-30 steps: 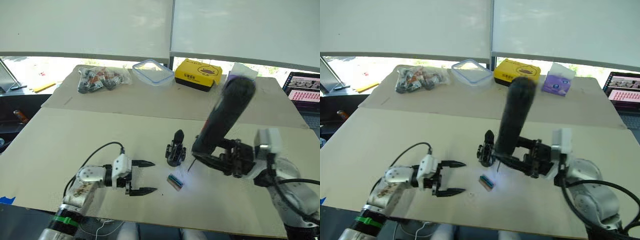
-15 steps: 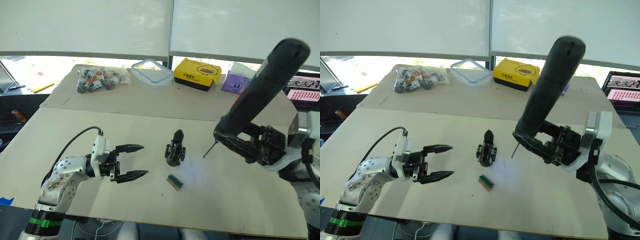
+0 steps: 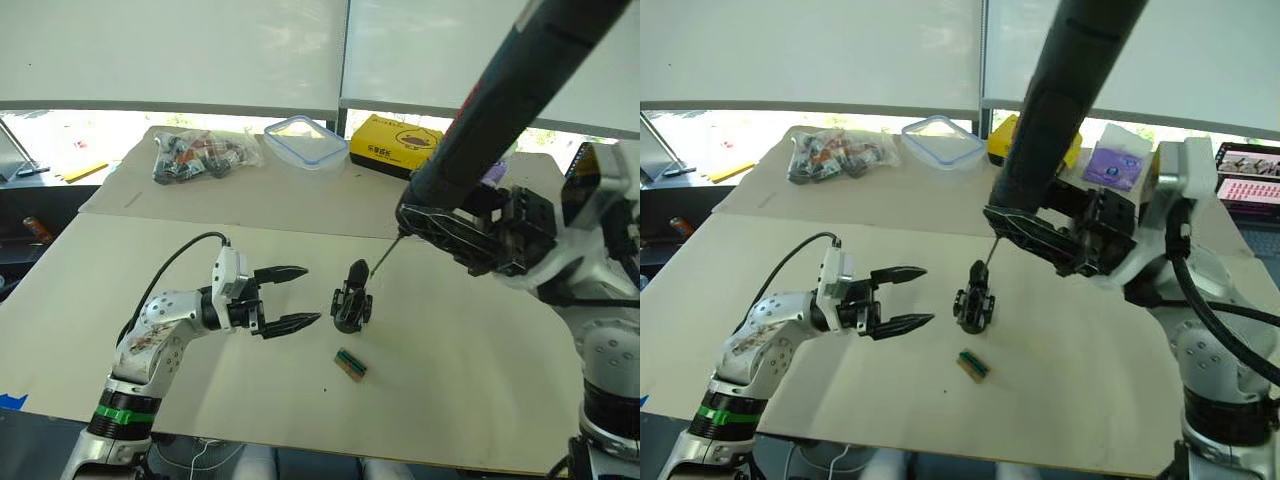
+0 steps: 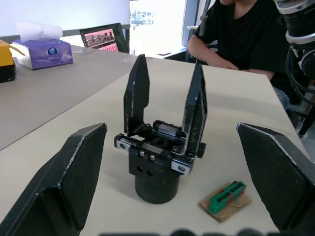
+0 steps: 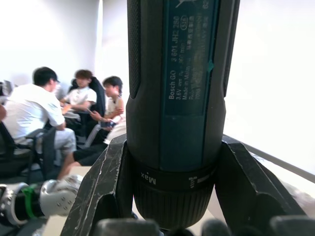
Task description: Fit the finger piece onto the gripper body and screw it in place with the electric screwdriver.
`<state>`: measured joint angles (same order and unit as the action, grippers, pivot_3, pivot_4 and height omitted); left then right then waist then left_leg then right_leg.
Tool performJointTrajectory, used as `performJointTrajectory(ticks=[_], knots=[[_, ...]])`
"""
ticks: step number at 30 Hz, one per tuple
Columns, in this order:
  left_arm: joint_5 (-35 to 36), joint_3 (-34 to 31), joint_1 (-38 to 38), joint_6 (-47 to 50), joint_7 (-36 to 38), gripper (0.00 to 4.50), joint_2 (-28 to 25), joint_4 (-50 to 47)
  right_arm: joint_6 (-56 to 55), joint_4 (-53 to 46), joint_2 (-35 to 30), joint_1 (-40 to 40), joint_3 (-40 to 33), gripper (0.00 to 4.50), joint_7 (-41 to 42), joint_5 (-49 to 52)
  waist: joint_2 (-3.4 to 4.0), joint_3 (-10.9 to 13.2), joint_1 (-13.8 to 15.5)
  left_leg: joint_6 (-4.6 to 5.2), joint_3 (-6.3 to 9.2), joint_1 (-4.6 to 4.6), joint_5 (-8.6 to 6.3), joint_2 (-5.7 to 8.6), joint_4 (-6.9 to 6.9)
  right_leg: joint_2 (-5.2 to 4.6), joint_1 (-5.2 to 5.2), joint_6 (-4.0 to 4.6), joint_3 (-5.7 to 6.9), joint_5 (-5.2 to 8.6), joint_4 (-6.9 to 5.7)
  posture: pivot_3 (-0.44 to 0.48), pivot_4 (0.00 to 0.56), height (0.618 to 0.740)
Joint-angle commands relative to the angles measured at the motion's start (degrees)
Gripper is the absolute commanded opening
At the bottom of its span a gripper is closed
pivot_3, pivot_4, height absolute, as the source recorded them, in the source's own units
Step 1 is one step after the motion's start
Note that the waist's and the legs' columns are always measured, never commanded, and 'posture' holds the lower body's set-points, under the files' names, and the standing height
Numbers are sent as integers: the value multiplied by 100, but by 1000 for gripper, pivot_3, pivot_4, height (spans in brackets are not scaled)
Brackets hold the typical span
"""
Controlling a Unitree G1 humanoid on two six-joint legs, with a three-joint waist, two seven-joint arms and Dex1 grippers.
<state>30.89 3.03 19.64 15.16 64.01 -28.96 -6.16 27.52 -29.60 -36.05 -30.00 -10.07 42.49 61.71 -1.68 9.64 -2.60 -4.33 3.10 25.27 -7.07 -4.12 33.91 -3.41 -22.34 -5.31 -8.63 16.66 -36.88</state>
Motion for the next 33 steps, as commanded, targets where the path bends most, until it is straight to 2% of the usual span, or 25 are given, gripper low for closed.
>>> performJointTrajectory(ticks=[1, 8, 14, 19, 33], knots=[[-372, 180, 9, -239, -151, 4470, 88, 65, -71, 16, 207, -323, 111, 1906, 55, -39, 0, 0, 1, 0, 0, 0, 0, 0, -1, 0, 0, -1, 1, -2, 0, 0, 150, 740], [-1114, 584, -208, -617, -354, 4470, 192, 530, -111, 141, 544, -503, 345, 1906, 241, -220, 1, 1, 2, 0, 1, 1, 0, 0, -5, 0, -4, 6, 2, -11, -3, 0, 150, 740], [-1675, 996, 66, -1053, -573, 4470, 740, 1347, -103, 174, 599, -454, 418, 1906, 483, -362, 1, 1, 24, 0, 1, 5, 0, 0, -1, 0, -4, 4, 3, -10, -3, 0, 150, 740], [-2006, 1090, 462, -1348, -793, 4470, 1100, 2036, -86, 106, 554, -337, 378, 1906, 607, -438, 1, 2, 18, 0, 3, 6, 0, 0, -3, 1, -7, 3, 4, -10, -8, 0, 150, 740], [-2252, 1187, 832, -1672, -603, 4470, 1474, 2801, -87, -198, 367, 61, 180, 1906, 515, -466, 1, 1, 42, 0, 4, 4, 0, 1, 1, 1, -1, -5, 5, -7, -9, 0, 150, 740]])
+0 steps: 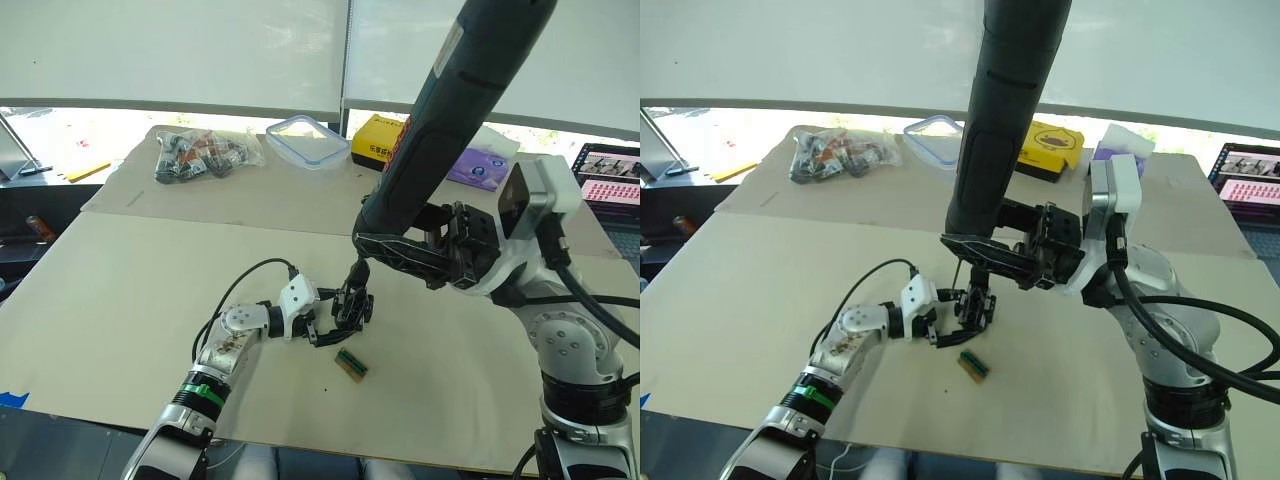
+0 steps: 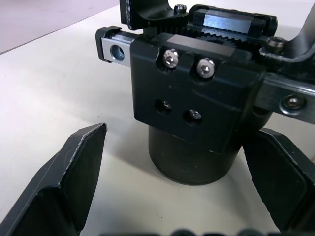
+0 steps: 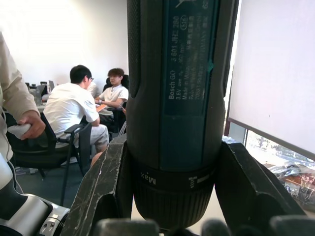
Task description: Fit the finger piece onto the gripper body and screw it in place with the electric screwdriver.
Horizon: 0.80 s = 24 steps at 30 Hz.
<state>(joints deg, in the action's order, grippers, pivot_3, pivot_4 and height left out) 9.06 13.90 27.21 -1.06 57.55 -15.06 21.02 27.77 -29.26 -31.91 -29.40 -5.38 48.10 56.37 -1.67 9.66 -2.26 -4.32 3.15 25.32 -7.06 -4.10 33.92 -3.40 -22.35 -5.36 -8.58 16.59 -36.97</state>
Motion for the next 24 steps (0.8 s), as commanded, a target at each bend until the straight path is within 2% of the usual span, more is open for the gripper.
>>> performJointTrajectory(ticks=[1, 11, 12, 14, 16, 24], knots=[[-82, 119, 80, -56, 63, 4470, 101, 98, -116, -244, -54, 20, -295, 1906, -53, 72, 0, 0, 9, 0, 0, 0, 0, 0, 0, 0, 1, 0, 0, 0, 1, 0, 150, 740], [-253, 283, 6, 19, 93, 4470, 230, 141, -150, -291, -69, 89, -304, 1906, -94, 72, 0, 0, 22, 0, 0, 0, 0, 1, 0, -1, 3, 0, 0, 0, 2, 0, 150, 740], [-254, 283, 4, 34, 113, 3966, 236, 137, -150, -294, -69, 89, -304, 1906, -97, 72, 1, 0, 24, 0, 1, -1, 0, 1, 0, -1, 3, 0, 0, 0, 2, 0, 150, 740], [-262, 284, -2, 40, 164, 3305, 228, 132, -153, -295, -66, 86, -304, 1906, -101, 69, 0, 0, 24, 0, 0, 0, 0, 1, 0, -1, 4, -1, 0, 0, 4, 0, 150, 740], [-264, 273, -16, 18, 212, 2365, 209, 123, -154, -295, -66, 83, -303, 1906, -102, 65, 1, 0, 24, 0, 1, -1, 0, 2, 0, -1, 4, -1, 0, 0, 4, 0, 150, 740], [-91, 179, 91, -295, 722, 2275, 68, 301, -126, -266, -93, 68, -302, 1906, -77, 76, 1, 0, 13, 0, 1, 0, 0, 2, -3, -1, 2, 1, 1, 0, 4, 0, 150, 740]])
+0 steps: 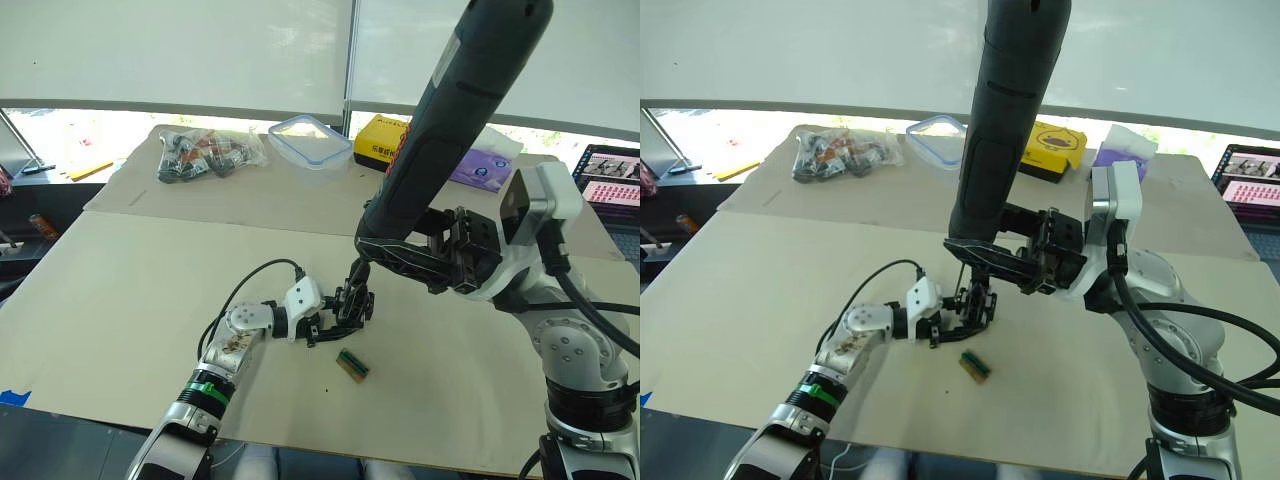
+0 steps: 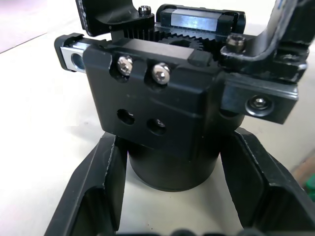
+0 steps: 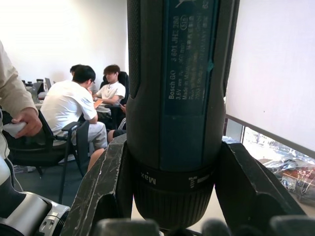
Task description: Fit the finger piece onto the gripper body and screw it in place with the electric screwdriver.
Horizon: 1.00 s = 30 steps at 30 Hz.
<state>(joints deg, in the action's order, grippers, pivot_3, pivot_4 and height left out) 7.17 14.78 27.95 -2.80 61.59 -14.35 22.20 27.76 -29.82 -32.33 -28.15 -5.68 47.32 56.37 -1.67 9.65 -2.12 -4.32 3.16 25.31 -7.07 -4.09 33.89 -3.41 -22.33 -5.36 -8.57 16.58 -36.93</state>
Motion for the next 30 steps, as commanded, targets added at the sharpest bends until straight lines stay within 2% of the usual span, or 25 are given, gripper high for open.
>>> performJointTrajectory(ticks=[1, 4, 11, 17, 18, 21, 27, 30], knots=[[107, 71, 48, -165, 370, 2275, -9, 234, -120, -205, -53, -65, -268, 1906, 0, 80, 0, 0, -5, 0, 0, 0, 0, 0, -1, 0, -1, 0, 0, 0, 0, 0, 150, 740], [83, 58, 244, -456, 722, 2275, -112, 558, -77, -193, -81, -71, -278, 1906, 26, 144, 0, 0, -18, 0, 0, 0, 0, 0, -1, 0, -1, 0, 0, 0, 0, 0, 150, 740], [-121, 52, 773, -1058, 944, 2275, -114, 1646, 10, -217, -133, -71, -291, 1906, 37, 321, 0, 0, -33, 0, 1, 0, 0, 0, 2, 0, 0, -3, 1, 2, -1, 0, 150, 740], [30, -85, 884, -1018, 1023, 2275, -1, 1907, 55, -269, -139, -60, -285, 1906, -9, 406, 0, 0, -31, 1, 2, -1, 1, 0, 4, 0, 1, -8, 1, 3, -3, 0, 150, 740], [28, -136, 841, -1049, 879, 3304, 11, 1798, 62, -275, -139, -61, -288, 1906, -18, 418, 0, 0, -31, 1, 2, -1, 1, 0, 4, 0, 2, -8, 0, 4, -4, 0, 150, 740], [15, -168, 621, -875, 647, 4470, -36, 1207, 77, -288, -146, -66, -295, 1906, -49, 457, 0, 0, -35, 1, 3, -1, 1, 0, 4, 0, 1, -8, 0, 3, -5, 0, 150, 740], [76, -88, -189, -121, 220, 4470, -132, -363, 62, -272, -159, -49, -311, 1906, -44, 481, 0, 0, -45, 1, 2, 0, 1, 0, -3, 0, -3, -1, -1, -1, -7, 0, 150, 740], [-33, -35, -500, 15, -53, 4470, -131, -669, 43, -241, -144, -59, -301, 1906, -23, 458, 0, 0, -41, 1, 2, 0, 1, 0, -2, 1, -3, 0, 0, -1, -8, 0, 150, 740]])
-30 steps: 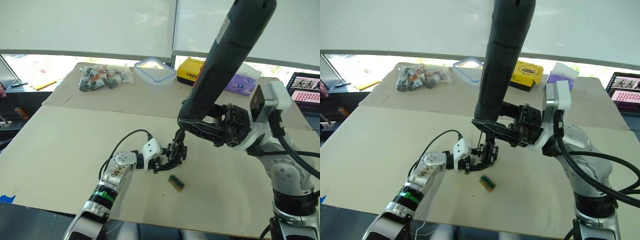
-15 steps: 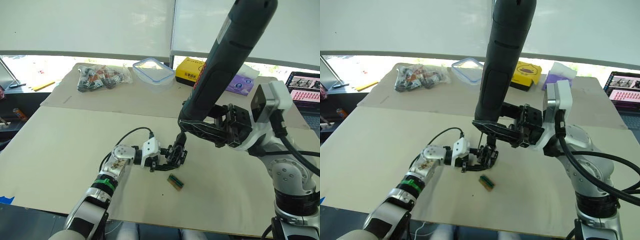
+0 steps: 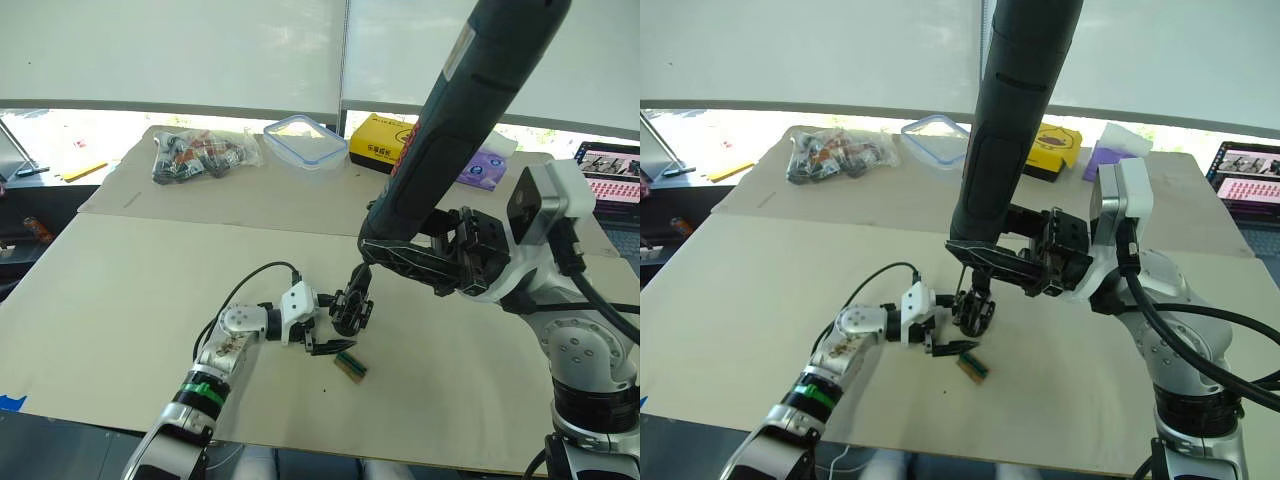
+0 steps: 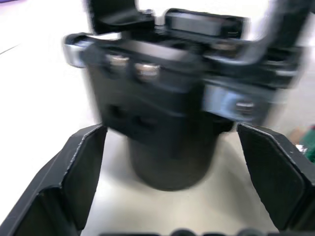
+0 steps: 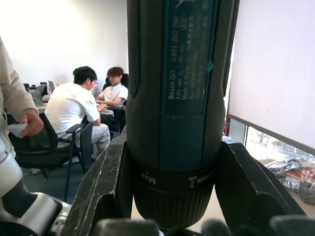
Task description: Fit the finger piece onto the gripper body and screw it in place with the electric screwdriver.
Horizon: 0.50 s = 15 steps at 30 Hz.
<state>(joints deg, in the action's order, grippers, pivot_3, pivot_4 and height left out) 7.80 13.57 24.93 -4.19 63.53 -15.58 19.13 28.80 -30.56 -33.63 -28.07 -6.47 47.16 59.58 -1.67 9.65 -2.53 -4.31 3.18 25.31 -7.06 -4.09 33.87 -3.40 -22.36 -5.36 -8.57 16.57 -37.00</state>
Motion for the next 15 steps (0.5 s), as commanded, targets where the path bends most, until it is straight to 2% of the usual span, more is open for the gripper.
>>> performJointTrajectory(ticks=[1, 5, 14, 15], knots=[[-118, 93, -249, 168, -321, 4470, -2, -411, -65, -160, -10, -70, -216, 1906, -2, 131, 0, 0, 1, 0, 0, -1, 0, 0, 2, 0, 1, 0, 0, 0, 0, 0, 150, 740], [-242, 110, -277, 341, -737, 4470, 123, -377, -87, -130, 21, -79, -176, 1906, 28, 92, 0, 0, 2, 0, 0, -1, 0, 0, 4, 0, 2, -6, 0, 4, 1, 0, 150, 740], [-357, 300, -343, 513, -984, 4470, 159, -413, -89, -75, 103, -188, -84, 1906, 38, -1, 1, -1, 42, 0, -1, -2, 0, 0, 5, -1, 5, -7, 0, 4, 5, 0, 150, 740], [-349, 313, -354, 517, -965, 4232, 147, -427, -91, -66, 107, -200, -78, 1906, 40, -16, 1, -1, 41, 0, -1, -2, 0, 0, 5, -1, 5, -7, 0, 4, 5, 0, 150, 740]])
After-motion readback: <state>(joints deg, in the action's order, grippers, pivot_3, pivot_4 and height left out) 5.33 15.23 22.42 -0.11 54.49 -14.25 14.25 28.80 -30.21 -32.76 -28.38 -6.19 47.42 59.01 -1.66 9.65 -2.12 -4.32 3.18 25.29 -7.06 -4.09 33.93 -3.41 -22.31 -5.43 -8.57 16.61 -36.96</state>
